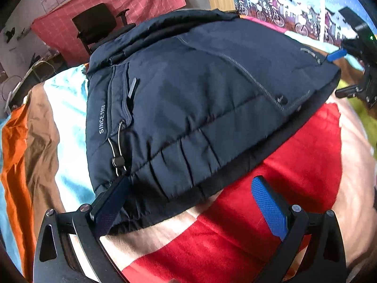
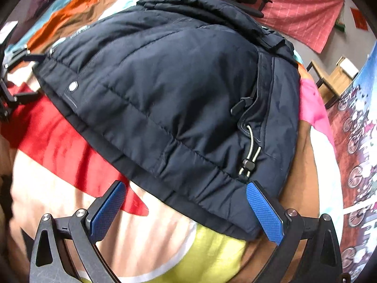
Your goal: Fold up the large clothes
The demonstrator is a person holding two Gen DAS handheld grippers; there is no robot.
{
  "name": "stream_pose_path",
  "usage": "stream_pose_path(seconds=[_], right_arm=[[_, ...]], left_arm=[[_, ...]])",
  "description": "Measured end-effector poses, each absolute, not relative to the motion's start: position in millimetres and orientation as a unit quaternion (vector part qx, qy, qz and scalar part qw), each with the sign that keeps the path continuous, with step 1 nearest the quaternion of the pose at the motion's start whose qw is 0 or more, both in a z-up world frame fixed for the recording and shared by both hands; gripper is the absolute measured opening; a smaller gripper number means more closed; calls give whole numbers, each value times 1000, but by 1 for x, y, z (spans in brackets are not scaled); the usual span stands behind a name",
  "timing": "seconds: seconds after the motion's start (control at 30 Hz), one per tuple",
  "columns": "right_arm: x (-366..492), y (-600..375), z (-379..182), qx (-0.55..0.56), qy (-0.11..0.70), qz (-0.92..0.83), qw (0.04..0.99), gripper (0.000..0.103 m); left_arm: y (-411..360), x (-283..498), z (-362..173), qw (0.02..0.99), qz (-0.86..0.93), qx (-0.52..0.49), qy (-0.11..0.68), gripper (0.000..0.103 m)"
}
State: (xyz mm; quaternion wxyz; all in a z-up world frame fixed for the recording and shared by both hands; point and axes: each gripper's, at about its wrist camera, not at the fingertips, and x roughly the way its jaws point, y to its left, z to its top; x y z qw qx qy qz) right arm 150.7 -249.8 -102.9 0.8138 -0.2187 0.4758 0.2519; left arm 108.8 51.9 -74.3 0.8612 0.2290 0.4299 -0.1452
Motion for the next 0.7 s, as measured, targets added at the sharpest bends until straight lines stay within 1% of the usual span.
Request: stream_pose_path(seconds=[0.33,0.43,0.5,0.7], right_arm=[[141,-251,-131,-328,444,221,804,103],[138,-246,-136,-359,414,207,811,103],[134,-241,-140,-391,380,190,816,103],[122,-230,-149,-454,301,147,826,103]], left_arm=[[53,109,-89,867,-88,266,411,101],[49,103,-95,870,-60,289,395,101],[49,102,-98,872,-38,297,387,101],[59,112,-96,877,8,287,385,101]])
